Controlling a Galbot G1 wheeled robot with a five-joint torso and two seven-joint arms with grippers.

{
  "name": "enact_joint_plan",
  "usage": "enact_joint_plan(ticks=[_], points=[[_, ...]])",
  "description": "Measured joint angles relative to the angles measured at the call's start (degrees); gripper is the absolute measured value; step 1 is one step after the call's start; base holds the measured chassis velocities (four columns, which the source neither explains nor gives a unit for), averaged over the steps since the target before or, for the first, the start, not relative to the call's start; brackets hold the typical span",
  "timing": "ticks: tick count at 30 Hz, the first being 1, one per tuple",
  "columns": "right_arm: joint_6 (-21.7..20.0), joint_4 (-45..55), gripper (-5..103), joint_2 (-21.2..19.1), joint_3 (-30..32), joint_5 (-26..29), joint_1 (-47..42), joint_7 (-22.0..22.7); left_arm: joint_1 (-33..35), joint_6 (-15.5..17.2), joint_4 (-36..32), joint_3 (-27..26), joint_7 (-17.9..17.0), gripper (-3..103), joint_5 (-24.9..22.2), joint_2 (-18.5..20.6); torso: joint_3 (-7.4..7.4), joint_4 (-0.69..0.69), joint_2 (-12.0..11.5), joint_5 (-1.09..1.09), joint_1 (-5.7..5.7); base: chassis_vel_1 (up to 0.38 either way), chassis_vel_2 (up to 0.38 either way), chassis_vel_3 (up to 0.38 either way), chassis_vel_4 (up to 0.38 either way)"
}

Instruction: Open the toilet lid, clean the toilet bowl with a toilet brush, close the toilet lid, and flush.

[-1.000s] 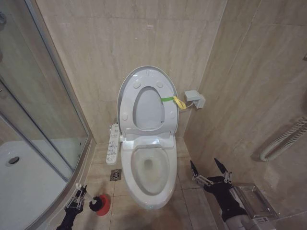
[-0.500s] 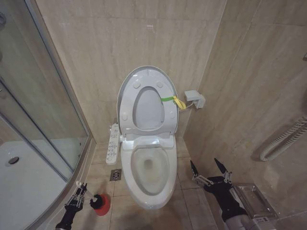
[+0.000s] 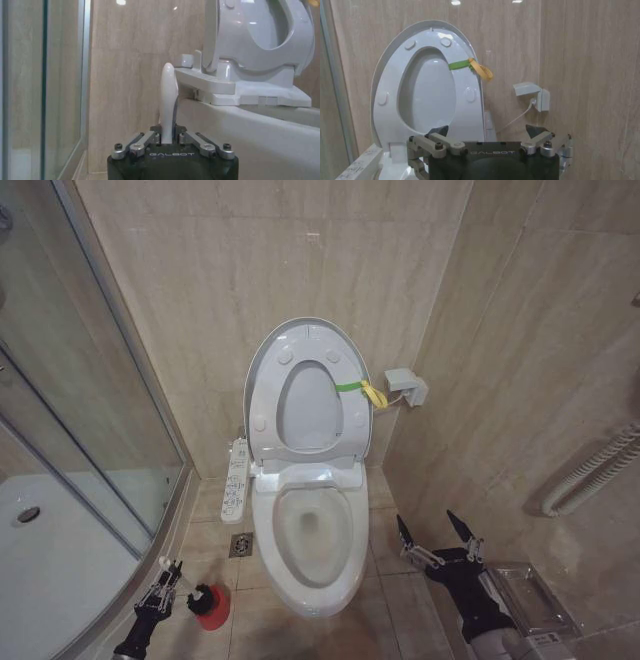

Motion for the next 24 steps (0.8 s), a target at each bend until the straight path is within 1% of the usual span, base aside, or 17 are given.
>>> enact_joint_plan(ticks=[6, 11, 18, 24], points=[[0.0, 0.0, 100, 0.0, 0.0, 0.0, 0.0, 0.0, -1.2, 0.0, 1.9, 0.2, 1.3, 16, 0.5, 0.1, 0.00, 0.00, 0.0, 0.00, 0.00, 0.000, 0.000, 0.000, 0.000], [0.0, 0.0, 100, 0.0, 0.0, 0.0, 0.0, 0.0, -3.2, -0.1, 4.3, 0.5, 3.0, 16, 1.0, 0.4, 0.00, 0.00, 0.0, 0.00, 0.00, 0.000, 0.000, 0.000, 0.000], [0.0, 0.0, 100, 0.0, 0.0, 0.0, 0.0, 0.0, -5.9, -0.1, 7.1, 1.1, 5.4, 16, 0.6, 0.8, 0.00, 0.00, 0.0, 0.00, 0.00, 0.000, 0.000, 0.000, 0.000], [0.0, 0.0, 100, 0.0, 0.0, 0.0, 0.0, 0.0, -6.9, -0.2, 8.2, 1.9, 6.8, 16, -0.1, 0.4, 0.00, 0.00, 0.0, 0.00, 0.00, 0.000, 0.000, 0.000, 0.000]])
